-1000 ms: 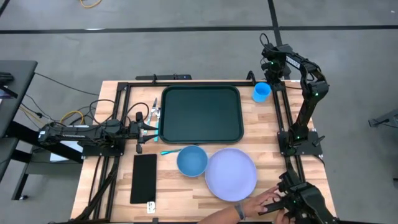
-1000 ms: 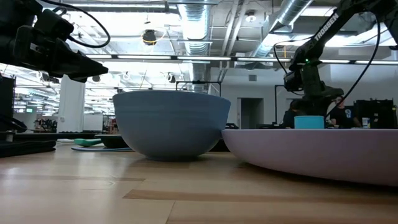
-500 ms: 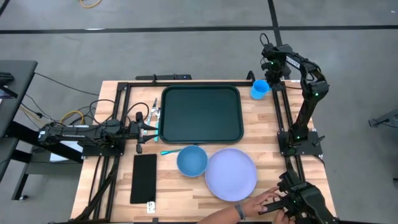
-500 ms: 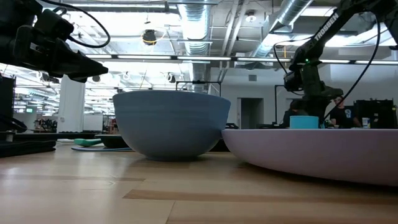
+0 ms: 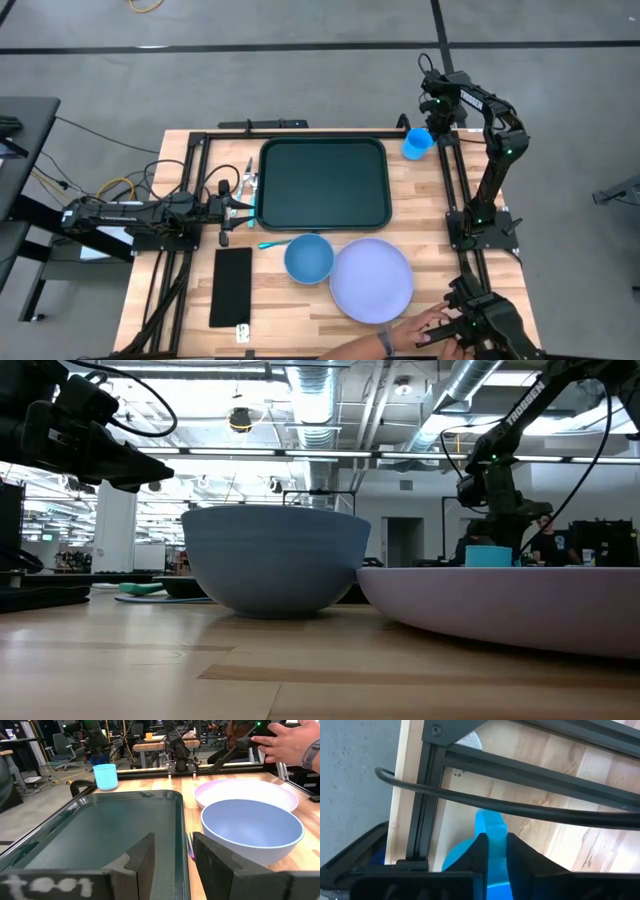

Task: Set up tray
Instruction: Put the light blue mug on the black serving tray

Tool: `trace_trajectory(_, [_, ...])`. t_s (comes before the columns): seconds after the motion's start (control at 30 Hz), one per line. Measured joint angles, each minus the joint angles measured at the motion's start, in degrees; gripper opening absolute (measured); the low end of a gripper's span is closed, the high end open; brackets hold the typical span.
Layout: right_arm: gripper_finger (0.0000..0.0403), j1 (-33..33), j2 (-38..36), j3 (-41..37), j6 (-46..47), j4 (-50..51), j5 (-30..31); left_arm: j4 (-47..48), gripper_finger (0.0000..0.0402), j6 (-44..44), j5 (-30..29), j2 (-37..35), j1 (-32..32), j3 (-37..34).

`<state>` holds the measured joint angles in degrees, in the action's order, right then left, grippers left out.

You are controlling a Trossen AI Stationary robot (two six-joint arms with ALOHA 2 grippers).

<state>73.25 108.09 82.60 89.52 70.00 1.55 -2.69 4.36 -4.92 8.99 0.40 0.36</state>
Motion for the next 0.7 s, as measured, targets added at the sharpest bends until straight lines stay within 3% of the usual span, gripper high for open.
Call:
trace_trajectory(0.17, [0.0055, 0.0, 0.0, -0.01, -0.62, -0.25, -0.32, 0.0, 0.0121, -0.01, 0.0, 0.0, 0.0, 0.02])
trace_trajectory(0.47, [0.0036, -0.11, -0.01, 1.21, -3.46, 0.22, -1.69, 0.01, 0.0121, -0.02, -0.01, -0.01, 0.0, 0.0])
trace_trajectory(0.7, [0.0056, -0.61, -0.07, 4.02, -7.8, 0.48, -1.71, 0.01, 0.0121, -0.02, 0.01, 0.0, 0.0, 0.0])
